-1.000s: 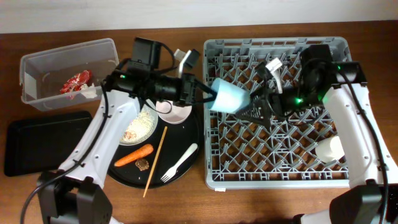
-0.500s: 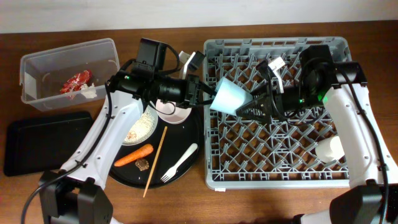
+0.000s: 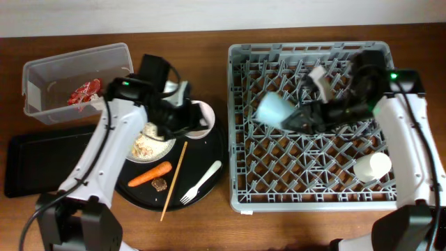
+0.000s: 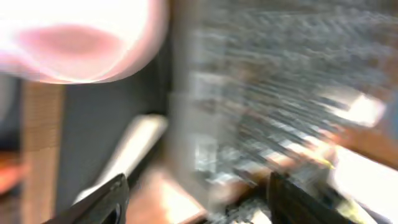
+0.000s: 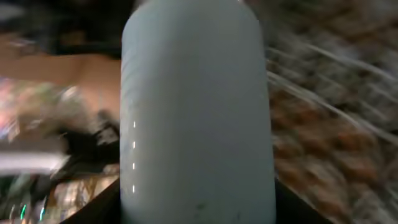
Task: Sort waste into correct bins and load items into the dishwasher rack
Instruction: 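Place the blue cup upside down in the rack with the right gripper, then move the right gripper to the pink bowl and grasp its rim, then lift the pink bowl and carry it into the rack's back row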
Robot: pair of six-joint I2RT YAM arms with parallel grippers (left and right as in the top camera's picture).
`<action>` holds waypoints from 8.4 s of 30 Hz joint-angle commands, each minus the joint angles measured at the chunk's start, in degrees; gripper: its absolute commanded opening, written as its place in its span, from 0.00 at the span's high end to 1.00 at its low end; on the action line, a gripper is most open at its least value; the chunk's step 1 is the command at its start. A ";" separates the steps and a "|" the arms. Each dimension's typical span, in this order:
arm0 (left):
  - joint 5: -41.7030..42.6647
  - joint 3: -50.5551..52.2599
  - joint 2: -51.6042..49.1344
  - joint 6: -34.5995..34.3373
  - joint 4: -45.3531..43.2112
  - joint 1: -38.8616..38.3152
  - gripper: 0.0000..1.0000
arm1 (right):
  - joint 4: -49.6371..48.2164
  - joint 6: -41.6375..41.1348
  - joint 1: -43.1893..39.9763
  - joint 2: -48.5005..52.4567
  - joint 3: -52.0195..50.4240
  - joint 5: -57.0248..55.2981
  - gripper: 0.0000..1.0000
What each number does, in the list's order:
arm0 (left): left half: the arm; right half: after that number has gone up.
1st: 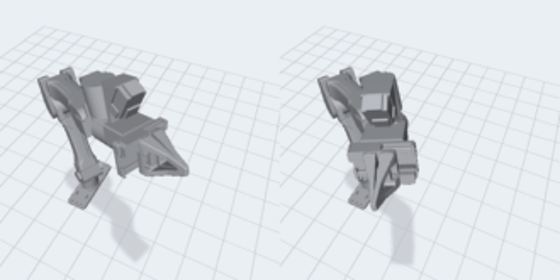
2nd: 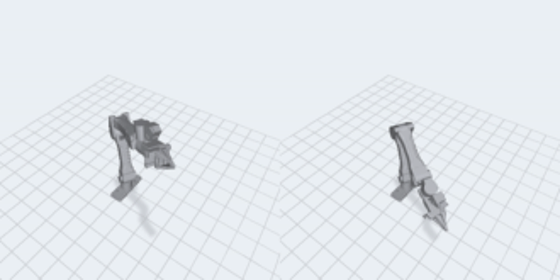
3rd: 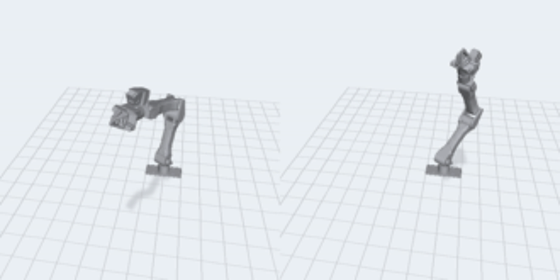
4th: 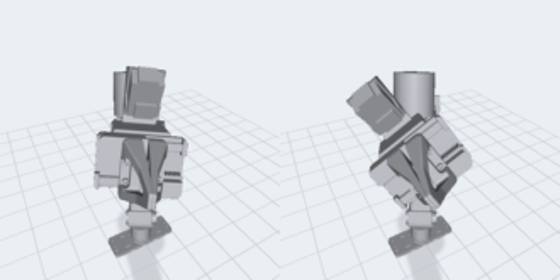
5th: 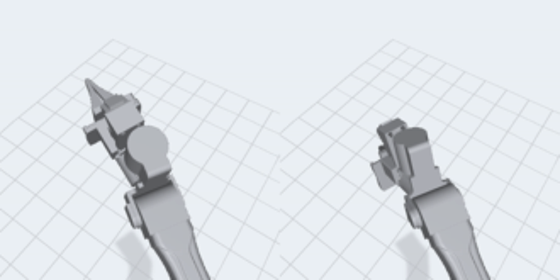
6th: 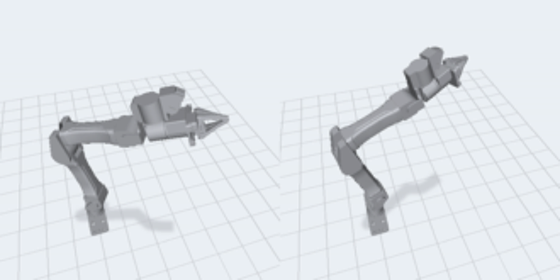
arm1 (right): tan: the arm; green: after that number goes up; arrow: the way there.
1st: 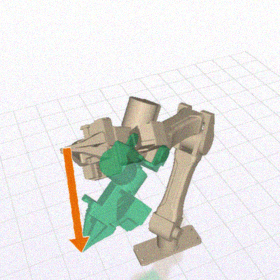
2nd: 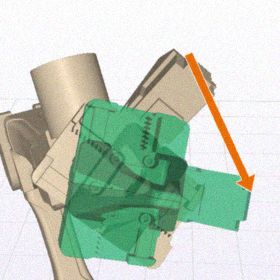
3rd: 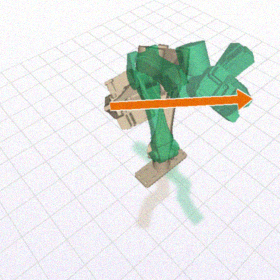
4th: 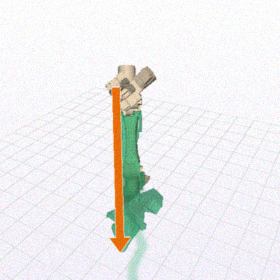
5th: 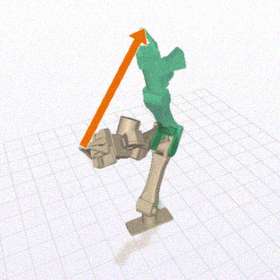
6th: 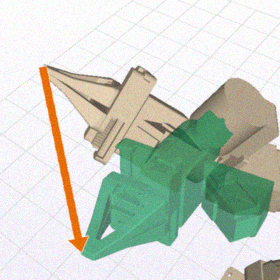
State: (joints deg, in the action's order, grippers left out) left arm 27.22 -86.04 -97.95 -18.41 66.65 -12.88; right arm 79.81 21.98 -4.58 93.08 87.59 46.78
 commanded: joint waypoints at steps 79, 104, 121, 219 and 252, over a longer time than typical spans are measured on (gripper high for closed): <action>-25.16 -0.46 5.68 1.60 4.59 6.67 0.25 | -1.92 -35.78 -16.50 12.31 12.92 -51.71 0.04; -32.48 -0.26 5.68 -2.99 5.97 9.14 0.19 | -4.96 -17.99 22.97 12.09 12.98 -30.03 0.15; -28.04 -0.26 5.68 -6.23 9.07 23.08 0.03 | -29.79 -22.05 40.22 22.69 12.98 -38.05 0.29; -6.38 -6.82 1.36 5.66 -4.00 -1.86 1.00 | 13.79 -10.23 16.46 13.38 32.57 -13.51 0.15; -1.27 -6.82 5.31 4.76 -3.54 -9.14 1.00 | 10.60 -26.99 25.70 14.19 28.81 -30.75 0.71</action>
State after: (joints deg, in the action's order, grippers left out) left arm 22.59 -92.68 -95.02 -13.89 63.46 -22.06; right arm 90.41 -4.78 20.75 106.98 116.88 16.95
